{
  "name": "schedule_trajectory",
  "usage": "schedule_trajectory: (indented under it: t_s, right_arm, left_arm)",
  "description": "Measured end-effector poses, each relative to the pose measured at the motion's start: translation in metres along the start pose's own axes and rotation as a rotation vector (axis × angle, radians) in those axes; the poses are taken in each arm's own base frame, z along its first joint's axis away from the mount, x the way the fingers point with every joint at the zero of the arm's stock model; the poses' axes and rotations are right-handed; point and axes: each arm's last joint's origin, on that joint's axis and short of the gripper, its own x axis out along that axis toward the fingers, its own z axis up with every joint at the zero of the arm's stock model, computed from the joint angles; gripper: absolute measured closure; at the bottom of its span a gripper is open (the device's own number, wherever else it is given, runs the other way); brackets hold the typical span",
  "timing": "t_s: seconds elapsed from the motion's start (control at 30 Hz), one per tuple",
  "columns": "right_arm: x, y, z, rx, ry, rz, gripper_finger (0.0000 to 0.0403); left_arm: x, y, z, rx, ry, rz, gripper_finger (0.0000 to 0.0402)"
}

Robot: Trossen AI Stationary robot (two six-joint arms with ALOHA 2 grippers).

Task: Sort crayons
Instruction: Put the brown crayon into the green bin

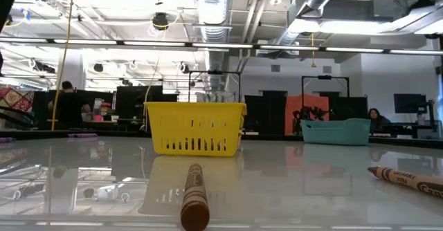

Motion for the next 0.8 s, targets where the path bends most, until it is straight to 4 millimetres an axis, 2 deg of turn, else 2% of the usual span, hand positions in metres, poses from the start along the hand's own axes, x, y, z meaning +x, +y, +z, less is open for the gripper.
schedule_trajectory:
  t_s: [0.07,0.2,0.4,0.57,0.7,0.8]
  right_arm:
    - [0.006,0.007,0.001,0.029,0.026,0.042,0.0287]
    - [0.02,0.018,0.003,0.05,0.071,0.118,0.0287]
    - [0.035,0.026,0.009,0.129,0.083,0.15,0.0287]
    - [0.047,0.037,0.019,0.074,0.09,0.143,0.0287]
    - [0.047,0.042,0.042,0.038,0.077,0.116,0.0287]
    - [0.042,0.039,0.052,0.035,0.094,0.046,0.0289]
  left_arm:
    - [-0.022,0.004,-0.01,-0.089,-0.057,-0.017,0.0268]
    - [-0.052,0.001,-0.021,-0.211,-0.149,-0.08,0.0268]
    - [-0.069,-0.023,-0.018,-0.242,-0.148,-0.111,0.0268]
    - [-0.056,-0.056,-0.008,-0.18,-0.08,-0.132,0.0268]
    - [-0.033,-0.085,-0.002,-0.136,-0.015,-0.128,0.0268]
    - [-0.014,-0.106,0.001,-0.129,0.019,-0.126,0.0268]
